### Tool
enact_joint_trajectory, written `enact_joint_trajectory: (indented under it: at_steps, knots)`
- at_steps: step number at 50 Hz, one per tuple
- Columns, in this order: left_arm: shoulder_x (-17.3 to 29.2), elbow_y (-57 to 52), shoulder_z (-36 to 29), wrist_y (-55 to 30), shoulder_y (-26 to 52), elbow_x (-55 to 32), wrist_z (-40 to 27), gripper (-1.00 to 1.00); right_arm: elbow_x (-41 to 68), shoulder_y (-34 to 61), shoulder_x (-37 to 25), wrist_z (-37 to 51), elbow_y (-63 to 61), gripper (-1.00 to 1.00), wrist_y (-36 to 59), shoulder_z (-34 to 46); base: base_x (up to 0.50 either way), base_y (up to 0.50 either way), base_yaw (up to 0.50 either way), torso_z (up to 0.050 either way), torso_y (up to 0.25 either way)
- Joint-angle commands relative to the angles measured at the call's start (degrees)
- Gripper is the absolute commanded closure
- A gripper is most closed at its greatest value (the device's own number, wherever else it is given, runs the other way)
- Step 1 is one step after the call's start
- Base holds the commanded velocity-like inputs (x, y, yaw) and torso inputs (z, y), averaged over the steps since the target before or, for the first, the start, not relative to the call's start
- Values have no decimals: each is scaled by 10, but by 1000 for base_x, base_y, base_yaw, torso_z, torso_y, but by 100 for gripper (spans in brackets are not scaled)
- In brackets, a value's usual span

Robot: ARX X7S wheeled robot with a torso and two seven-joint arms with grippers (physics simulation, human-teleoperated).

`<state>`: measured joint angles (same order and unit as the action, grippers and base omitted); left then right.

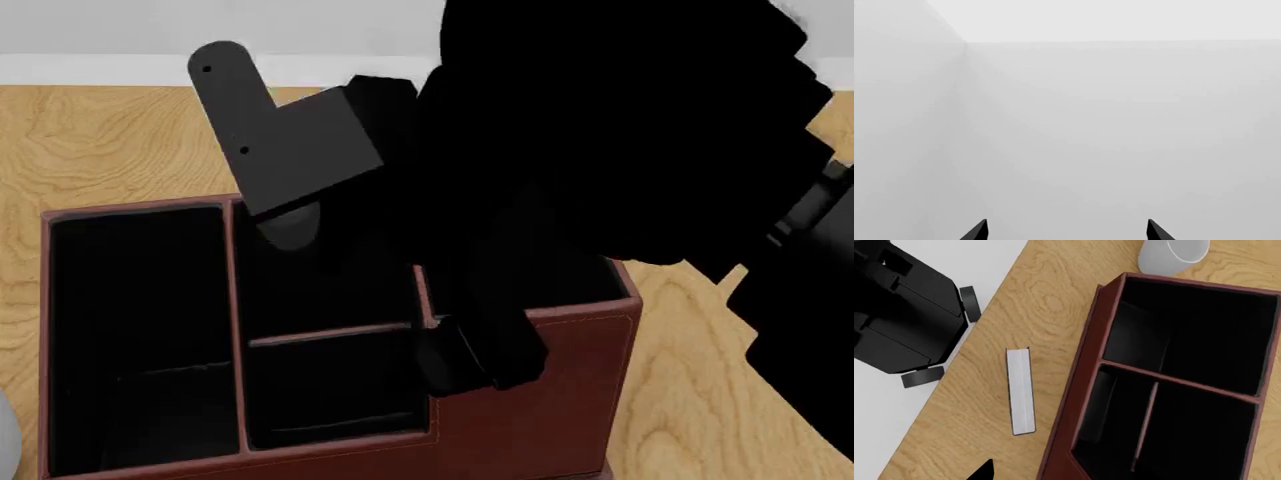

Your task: Pick up the book and place it in the right compartment of the caddy.

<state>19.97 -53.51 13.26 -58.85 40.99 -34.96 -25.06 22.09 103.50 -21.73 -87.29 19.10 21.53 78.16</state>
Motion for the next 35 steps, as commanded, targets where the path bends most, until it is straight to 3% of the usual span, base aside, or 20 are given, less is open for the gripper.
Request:
enact_joint_trajectory:
  at_steps: [1, 35]
  knots:
    - [4, 0, 0, 2, -1, -2, -6, -100, 12, -21, 0, 2, -21, -100, -17, 31, 0, 0, 0, 0, 0]
    - [15, 4, 3, 18, -15, -7, -15, -100, 9, -88, -6, 52, -49, -100, -34, 95, 0, 0, 0, 0, 0]
